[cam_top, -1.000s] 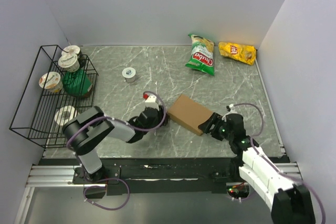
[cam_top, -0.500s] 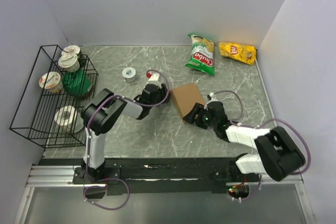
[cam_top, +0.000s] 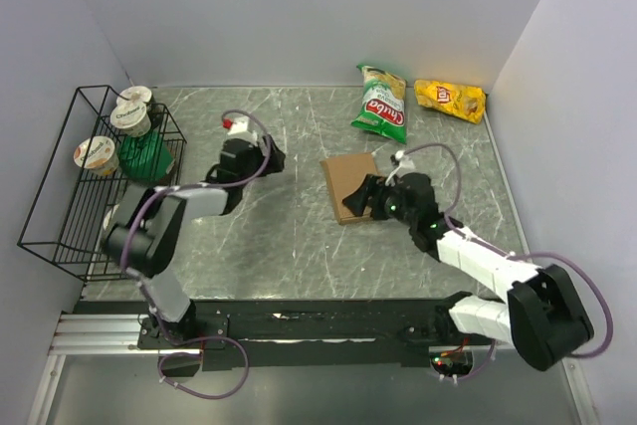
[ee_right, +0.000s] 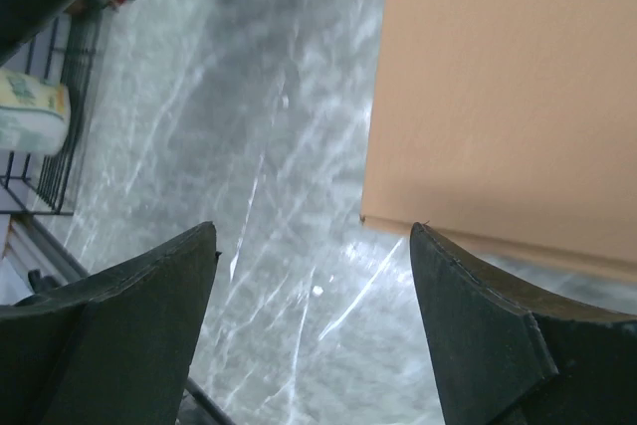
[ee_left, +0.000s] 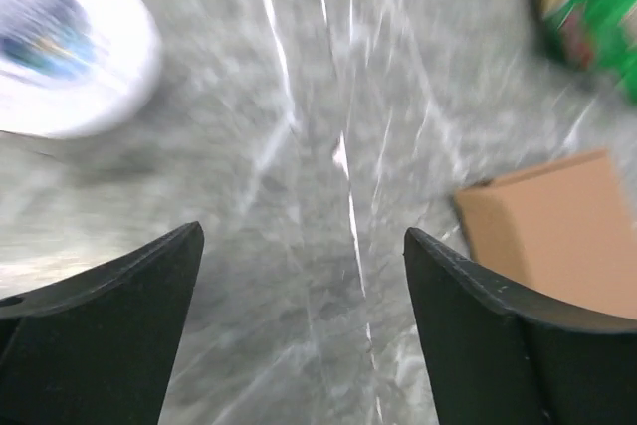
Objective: Fold the paper box
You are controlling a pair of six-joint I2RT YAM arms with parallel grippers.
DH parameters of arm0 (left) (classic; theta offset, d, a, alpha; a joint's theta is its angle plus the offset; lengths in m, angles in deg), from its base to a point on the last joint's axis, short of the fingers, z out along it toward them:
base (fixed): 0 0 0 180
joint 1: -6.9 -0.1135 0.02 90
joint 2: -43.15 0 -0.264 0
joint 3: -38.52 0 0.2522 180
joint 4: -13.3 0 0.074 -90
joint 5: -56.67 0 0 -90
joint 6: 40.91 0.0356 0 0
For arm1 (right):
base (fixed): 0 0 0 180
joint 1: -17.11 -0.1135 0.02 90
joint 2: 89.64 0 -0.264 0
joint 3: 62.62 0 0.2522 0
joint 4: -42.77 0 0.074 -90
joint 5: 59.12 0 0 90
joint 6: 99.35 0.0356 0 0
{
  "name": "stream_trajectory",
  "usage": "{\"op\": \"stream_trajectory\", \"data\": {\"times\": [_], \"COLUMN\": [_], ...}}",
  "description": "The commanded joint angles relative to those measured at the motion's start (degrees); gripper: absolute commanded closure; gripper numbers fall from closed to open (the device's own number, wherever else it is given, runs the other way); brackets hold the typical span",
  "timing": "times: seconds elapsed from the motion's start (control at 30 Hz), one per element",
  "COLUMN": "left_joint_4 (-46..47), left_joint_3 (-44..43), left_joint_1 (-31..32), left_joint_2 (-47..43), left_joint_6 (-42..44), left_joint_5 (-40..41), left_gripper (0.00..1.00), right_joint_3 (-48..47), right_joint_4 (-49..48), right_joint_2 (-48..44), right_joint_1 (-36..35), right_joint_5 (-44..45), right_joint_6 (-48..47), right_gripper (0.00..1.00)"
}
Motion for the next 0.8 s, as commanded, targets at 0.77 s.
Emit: {"op": "stream_trajectory", "data": {"times": [0.77], "left_joint_4": [-41.21], "left_joint_3": [1.58], "left_joint_1": [-2.22], "left_joint_2": [-51.59], "left_joint_6": [1.35], "left_joint_5": [8.37], "left_gripper": [0.04], "right_joint_3": [-5.52], "right_joint_4": [19.11], "right_joint_2": [-31.16], "right_joint_1": [22.80], "right_joint_5": [-0.69], "right_joint_6": [-20.00], "right_gripper": [0.09]}}
